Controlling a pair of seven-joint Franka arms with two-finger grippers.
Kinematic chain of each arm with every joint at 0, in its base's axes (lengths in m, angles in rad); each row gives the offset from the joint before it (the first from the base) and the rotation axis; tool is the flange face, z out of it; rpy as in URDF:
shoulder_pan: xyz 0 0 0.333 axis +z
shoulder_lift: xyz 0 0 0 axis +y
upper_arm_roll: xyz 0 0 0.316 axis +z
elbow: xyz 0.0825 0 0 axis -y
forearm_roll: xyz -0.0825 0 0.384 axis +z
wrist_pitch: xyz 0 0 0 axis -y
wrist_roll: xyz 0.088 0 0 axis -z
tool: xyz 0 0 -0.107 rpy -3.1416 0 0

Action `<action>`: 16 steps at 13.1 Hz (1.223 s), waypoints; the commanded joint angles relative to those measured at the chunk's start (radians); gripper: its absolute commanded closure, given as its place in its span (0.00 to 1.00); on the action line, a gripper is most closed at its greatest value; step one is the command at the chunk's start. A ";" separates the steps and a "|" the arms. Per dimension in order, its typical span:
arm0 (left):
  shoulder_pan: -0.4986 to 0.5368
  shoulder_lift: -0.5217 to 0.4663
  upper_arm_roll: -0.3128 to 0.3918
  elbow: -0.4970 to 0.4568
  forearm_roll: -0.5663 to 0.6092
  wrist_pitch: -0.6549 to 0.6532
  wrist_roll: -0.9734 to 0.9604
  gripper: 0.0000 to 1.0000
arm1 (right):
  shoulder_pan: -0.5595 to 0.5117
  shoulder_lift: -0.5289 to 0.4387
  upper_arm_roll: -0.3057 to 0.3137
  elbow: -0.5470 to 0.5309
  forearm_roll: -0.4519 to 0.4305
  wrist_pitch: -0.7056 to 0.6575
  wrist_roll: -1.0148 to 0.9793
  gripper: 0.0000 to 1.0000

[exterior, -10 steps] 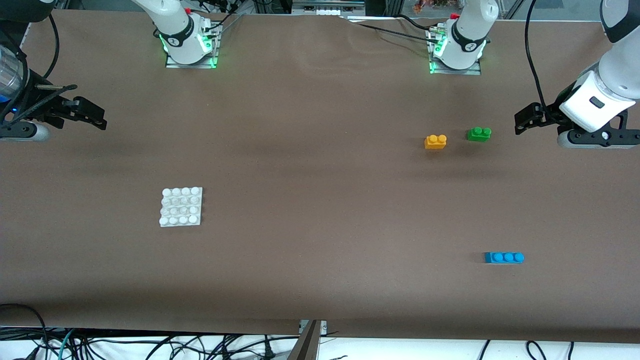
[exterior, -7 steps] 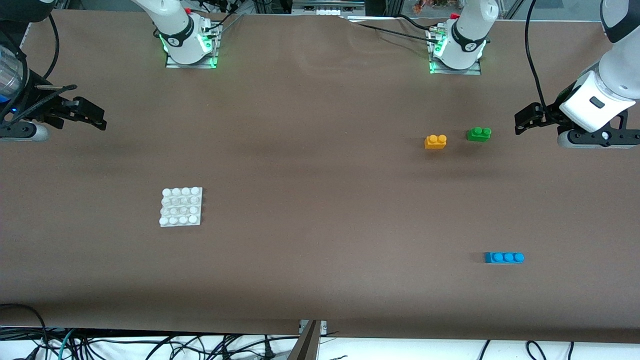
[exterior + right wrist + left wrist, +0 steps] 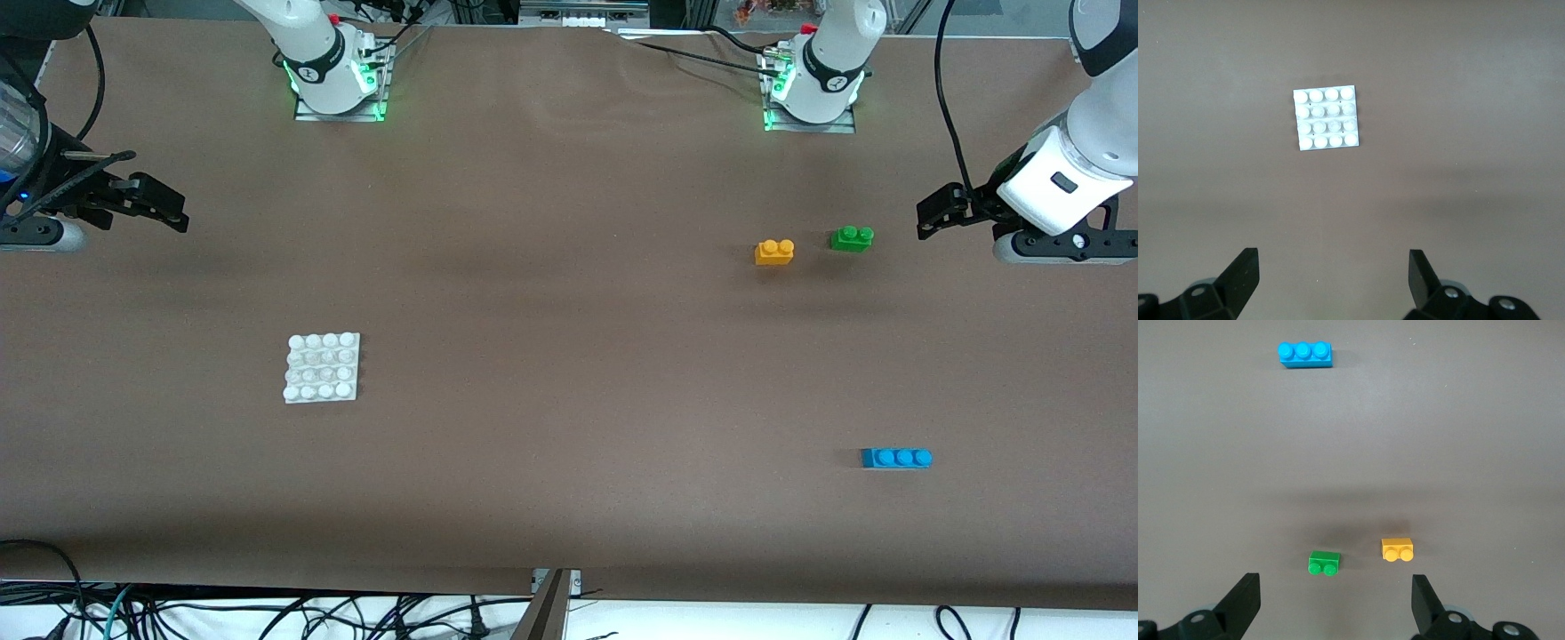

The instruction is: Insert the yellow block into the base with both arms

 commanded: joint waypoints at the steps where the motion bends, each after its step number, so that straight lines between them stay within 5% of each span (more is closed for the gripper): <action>1: 0.006 0.014 -0.001 0.033 -0.008 -0.022 0.019 0.00 | -0.001 0.009 -0.003 0.022 0.013 -0.004 0.002 0.01; 16: 0.005 0.016 -0.002 0.032 -0.018 -0.023 0.013 0.00 | -0.001 0.009 -0.003 0.022 0.007 -0.007 0.001 0.01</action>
